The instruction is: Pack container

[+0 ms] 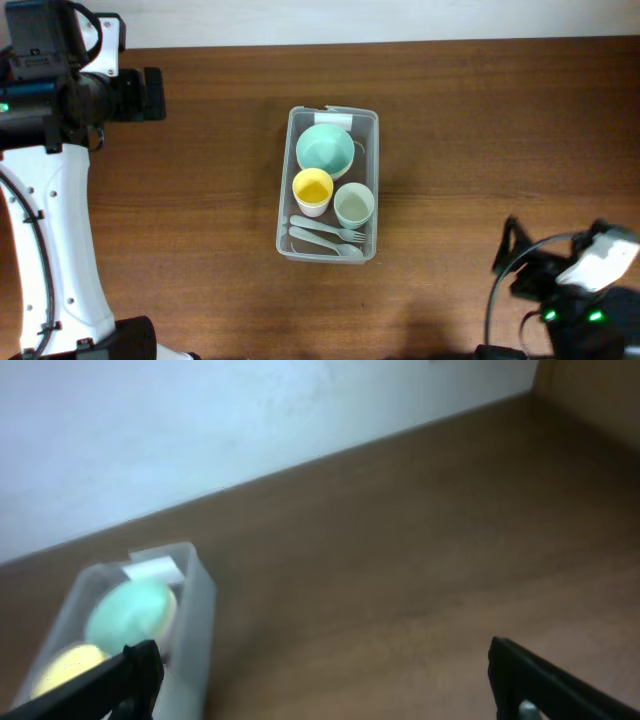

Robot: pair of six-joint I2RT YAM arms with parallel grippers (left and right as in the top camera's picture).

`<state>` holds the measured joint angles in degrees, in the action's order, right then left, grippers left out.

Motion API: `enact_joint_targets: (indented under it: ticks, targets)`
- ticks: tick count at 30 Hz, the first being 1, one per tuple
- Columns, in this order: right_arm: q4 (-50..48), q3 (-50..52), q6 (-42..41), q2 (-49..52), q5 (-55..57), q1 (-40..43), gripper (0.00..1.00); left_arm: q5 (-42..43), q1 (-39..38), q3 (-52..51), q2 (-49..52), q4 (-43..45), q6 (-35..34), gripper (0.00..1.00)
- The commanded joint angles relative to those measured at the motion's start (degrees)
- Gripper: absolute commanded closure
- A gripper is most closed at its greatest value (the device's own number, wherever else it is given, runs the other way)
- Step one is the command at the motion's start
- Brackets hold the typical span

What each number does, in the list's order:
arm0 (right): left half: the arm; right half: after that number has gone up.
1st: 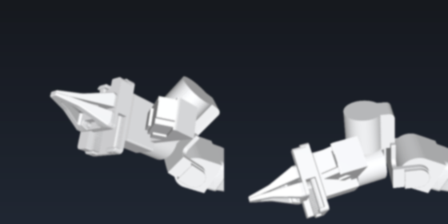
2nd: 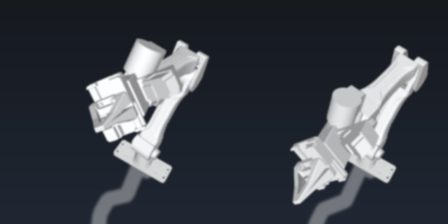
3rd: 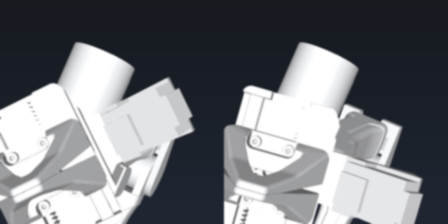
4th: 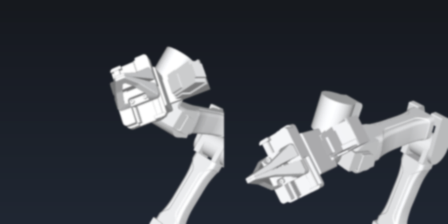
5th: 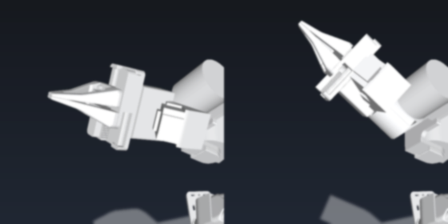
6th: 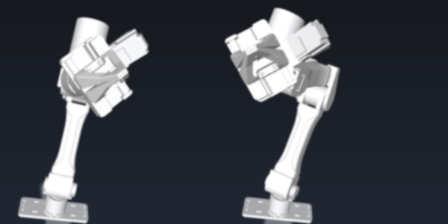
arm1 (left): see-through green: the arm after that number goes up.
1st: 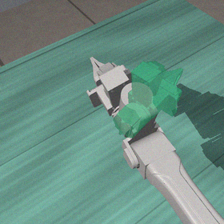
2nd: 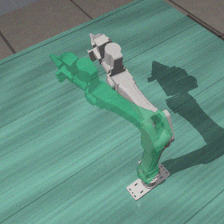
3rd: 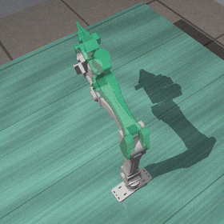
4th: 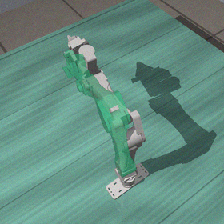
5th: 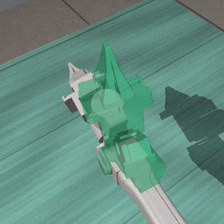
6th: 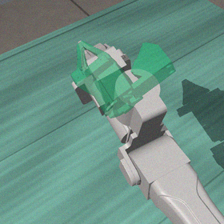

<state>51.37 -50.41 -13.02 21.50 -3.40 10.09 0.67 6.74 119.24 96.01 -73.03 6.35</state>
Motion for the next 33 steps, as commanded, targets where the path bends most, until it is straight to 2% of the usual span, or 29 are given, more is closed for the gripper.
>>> enact_joint_targets:
  ticks: [1,5,13,21,33]
  targets:
    - [-2.23,10.16,0.79,-6.73,0.85,-0.50,0.01,0.42,0.24,-0.26,0.20,0.11,-0.50,0.00]
    - [-7.54,22.93,0.76,-13.73,-2.84,-0.50,0.01,0.42,0.24,-0.26,0.20,0.11,-0.50,0.00]
    - [-13.86,35.41,0.59,-18.49,-5.42,-0.50,0.01,0.42,0.24,-0.26,0.20,0.11,-0.50,0.00]
    - [-16.72,41.22,0.57,-21.11,-5.42,-0.42,0.01,0.42,0.24,-0.26,0.20,0.11,-0.50,0.00]
    - [-17.33,41.42,0.59,-21.31,-5.40,-0.33,0.01,0.42,0.24,-0.26,0.20,0.11,-0.50,0.00]
